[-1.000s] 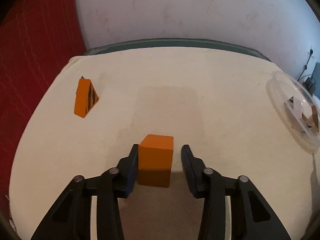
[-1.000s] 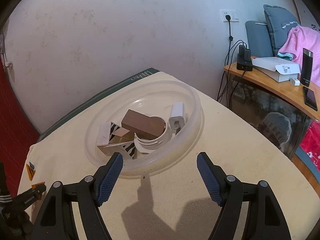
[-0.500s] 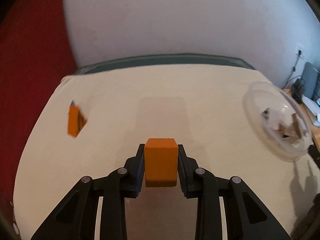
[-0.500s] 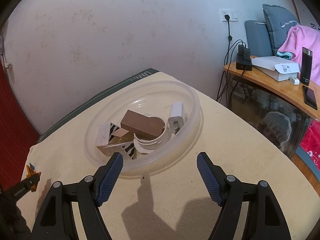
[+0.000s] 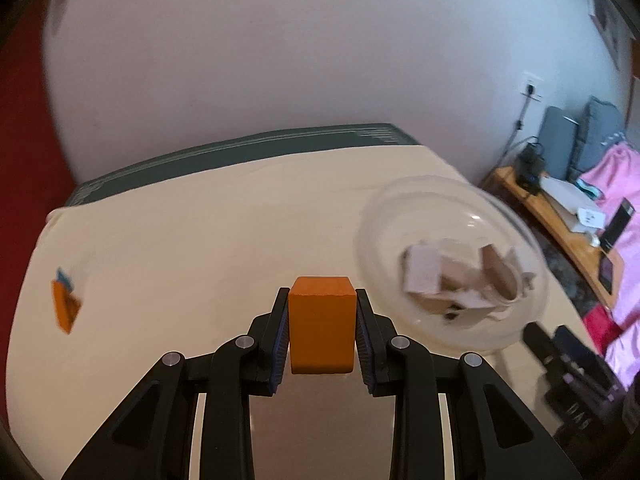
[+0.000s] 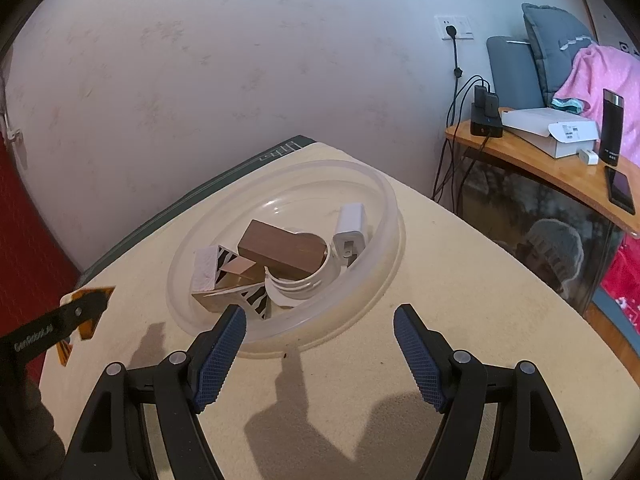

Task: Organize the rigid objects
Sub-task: 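Carry the orange block with the left gripper into the bowl and release it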

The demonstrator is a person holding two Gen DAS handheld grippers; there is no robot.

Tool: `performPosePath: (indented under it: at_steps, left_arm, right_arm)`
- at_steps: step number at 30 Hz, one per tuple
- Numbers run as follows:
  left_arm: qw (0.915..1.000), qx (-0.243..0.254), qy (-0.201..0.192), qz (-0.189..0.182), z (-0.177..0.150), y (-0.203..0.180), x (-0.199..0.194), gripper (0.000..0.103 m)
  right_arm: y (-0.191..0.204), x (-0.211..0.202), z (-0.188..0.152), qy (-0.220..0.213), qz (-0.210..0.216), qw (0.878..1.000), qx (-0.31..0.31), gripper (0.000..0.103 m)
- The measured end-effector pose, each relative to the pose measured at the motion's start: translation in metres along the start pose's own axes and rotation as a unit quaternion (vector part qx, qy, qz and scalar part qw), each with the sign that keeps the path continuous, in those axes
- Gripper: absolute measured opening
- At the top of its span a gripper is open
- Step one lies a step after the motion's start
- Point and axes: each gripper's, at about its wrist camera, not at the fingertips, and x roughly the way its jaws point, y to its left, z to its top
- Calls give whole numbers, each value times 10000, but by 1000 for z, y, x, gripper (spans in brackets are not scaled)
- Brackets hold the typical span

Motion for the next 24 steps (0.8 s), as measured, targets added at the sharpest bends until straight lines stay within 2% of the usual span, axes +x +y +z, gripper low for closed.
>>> performPosePath:
  at_steps: [10, 19, 22, 24]
  left_arm:
    - [9988, 295, 52, -385, 20, -40, 21, 30]
    - [9941, 506, 62, -952, 31, -72, 29, 32]
    - [9946, 481, 149, -910, 36, -74, 41, 38]
    - [9948, 374, 209, -923, 35, -69, 44, 47]
  right_arm:
    - [-2, 1, 1, 22, 29, 10000, 76, 80]
    - [-5, 1, 1, 45, 41, 9999, 128, 80]
    - [-5, 1, 1, 42, 39, 9999, 127, 80]
    - [-4, 1, 1, 44, 40, 9999, 127, 80]
